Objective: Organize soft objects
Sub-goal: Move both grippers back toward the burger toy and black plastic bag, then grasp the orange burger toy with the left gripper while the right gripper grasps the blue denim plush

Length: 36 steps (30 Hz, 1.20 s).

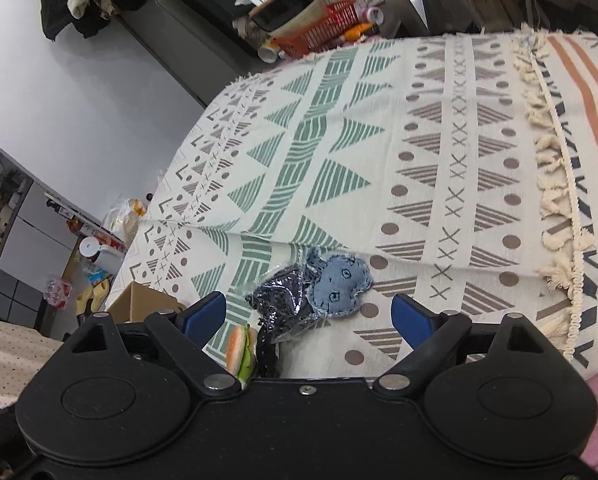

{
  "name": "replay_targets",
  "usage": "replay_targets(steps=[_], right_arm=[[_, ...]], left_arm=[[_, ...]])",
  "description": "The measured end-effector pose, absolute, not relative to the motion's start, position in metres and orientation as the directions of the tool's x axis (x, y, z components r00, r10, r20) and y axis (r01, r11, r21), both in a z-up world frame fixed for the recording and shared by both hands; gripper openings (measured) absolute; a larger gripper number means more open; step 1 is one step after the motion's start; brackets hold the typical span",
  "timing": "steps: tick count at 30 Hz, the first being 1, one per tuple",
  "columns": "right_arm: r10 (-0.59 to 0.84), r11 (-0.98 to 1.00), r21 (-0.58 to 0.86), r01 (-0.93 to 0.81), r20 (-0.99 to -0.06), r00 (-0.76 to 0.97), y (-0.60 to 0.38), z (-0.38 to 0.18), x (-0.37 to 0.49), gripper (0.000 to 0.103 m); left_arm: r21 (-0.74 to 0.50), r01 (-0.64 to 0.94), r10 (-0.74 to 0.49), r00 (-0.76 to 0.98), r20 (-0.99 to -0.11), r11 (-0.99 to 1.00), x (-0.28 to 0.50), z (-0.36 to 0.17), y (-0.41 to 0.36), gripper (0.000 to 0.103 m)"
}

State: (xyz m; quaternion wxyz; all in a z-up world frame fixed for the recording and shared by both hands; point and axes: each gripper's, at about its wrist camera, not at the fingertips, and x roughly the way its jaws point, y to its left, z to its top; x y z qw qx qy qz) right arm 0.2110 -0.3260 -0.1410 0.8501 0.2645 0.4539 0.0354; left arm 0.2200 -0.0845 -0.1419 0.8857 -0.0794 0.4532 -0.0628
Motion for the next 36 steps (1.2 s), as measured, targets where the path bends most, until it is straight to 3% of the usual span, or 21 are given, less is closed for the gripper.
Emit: replay_targets(steps=[9, 27, 31, 36], right_arm=[[0.318, 0.852, 0.487, 0.193, -0.774, 0.547, -0.328, -0.158, 0.224, 0.089], [0.337, 0.836, 0.484, 0.257, -0.824, 0.456, -0.329, -0.196, 0.252, 0.086], [0.339, 0.843, 0.474, 0.257, -0.836, 0.431, -0.324, -0.206, 0.260, 0.082], [0.320, 0.855, 0.450, 0.259, -0.849, 0.420, -0.319, -0.215, 0.270, 0.081]], left_arm=[[-0.172, 0.027, -0.161, 0.518, -0.840, 0.985, 0.232, -0.179, -0.092, 0.064], [-0.175, -0.002, -0.159, 0.404, -0.901, 0.985, 0.258, -0.242, -0.098, 0.063], [-0.175, -0.008, -0.157, 0.408, -0.899, 0.984, 0.260, -0.250, -0.095, 0.063], [-0.178, -0.014, -0.156, 0.422, -0.893, 0.984, 0.264, -0.249, -0.093, 0.053]])
